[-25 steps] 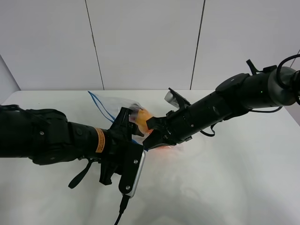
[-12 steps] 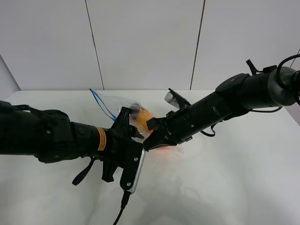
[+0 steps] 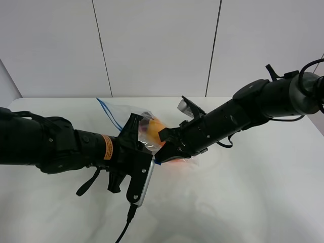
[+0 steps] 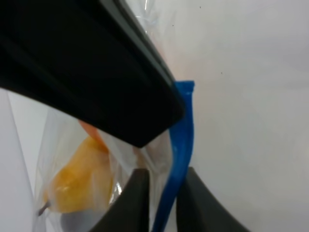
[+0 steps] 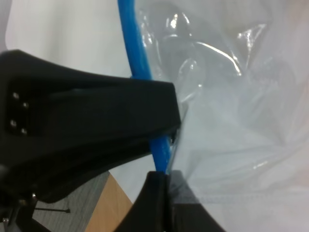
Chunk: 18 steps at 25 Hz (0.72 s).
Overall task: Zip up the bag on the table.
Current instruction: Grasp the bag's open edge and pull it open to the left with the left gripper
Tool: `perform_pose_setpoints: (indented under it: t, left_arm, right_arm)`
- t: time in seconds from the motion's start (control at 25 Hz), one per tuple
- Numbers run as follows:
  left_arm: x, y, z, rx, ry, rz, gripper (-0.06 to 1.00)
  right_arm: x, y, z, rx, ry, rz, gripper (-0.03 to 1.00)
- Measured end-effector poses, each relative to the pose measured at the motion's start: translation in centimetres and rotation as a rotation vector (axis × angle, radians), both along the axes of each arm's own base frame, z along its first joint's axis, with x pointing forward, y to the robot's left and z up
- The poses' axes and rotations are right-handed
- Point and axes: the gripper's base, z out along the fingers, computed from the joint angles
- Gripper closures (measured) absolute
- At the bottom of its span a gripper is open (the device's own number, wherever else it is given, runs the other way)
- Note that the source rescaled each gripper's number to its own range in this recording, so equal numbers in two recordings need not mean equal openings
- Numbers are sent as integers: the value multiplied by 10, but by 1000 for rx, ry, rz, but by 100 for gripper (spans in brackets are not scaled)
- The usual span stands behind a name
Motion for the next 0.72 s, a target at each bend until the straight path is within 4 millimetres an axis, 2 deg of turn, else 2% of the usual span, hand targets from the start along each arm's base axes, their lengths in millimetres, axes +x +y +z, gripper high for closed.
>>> perform_pose_setpoints:
  t: [0.08,0.2,0.44,0.72]
  left_arm:
    - [0,0,0,4,0,0,90]
    - [1,1,0,6,0,2,93]
    - [3,3,0,18,-18,-9,94]
    - [15,18,0,16,-23,47,94]
  right_arm:
    - [0,0,0,0,0,0,97]
    - [0,0,0,-1,-2,-2,97]
    - [0,0,0,-1,-3,-5,97]
    - [2,1,1,6,-5,-10,97]
